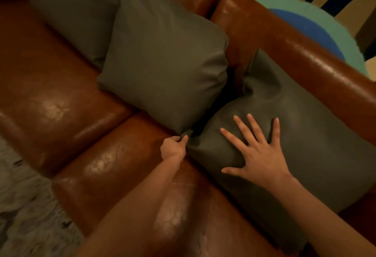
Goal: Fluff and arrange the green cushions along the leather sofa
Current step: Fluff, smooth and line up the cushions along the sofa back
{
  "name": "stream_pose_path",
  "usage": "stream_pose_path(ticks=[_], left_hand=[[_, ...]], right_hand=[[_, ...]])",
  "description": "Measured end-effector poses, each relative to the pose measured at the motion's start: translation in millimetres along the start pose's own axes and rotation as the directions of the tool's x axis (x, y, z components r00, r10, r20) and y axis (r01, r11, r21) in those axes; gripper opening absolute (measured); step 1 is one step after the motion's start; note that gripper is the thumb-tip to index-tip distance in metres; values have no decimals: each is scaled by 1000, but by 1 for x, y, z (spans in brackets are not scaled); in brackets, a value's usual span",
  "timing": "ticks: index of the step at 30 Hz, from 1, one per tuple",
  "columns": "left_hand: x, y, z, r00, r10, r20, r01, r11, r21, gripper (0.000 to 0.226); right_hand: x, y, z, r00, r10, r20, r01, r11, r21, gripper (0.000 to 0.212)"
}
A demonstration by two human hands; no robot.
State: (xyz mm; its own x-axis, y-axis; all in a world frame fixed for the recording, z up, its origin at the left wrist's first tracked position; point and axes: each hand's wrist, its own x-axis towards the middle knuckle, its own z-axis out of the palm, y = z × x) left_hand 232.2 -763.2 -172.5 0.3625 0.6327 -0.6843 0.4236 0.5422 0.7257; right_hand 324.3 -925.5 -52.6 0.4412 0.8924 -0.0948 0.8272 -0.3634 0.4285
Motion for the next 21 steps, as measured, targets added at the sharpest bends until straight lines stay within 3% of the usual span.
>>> stream_pose_path(ticks=[4,7,13,21], left_hand=[[-13,-11,-7,982,-187,10,187,975,-120,20],[-24,-21,-10,933,-330,141,354,913,-201,19],[-16,-10,-14,972,-142,185,144,990,3,21],[-16,-10,-12,982,-175,76,167,981,95,22]], right_hand=[[-6,10,0,999,2,40,-2,1000,-7,96],[-13,13,1,998,-31,61,31,1000,-6,96],[-12,17,0,996,-36,80,36,999,-8,97],[-8,13,0,995,-23,100,20,999,32,95]])
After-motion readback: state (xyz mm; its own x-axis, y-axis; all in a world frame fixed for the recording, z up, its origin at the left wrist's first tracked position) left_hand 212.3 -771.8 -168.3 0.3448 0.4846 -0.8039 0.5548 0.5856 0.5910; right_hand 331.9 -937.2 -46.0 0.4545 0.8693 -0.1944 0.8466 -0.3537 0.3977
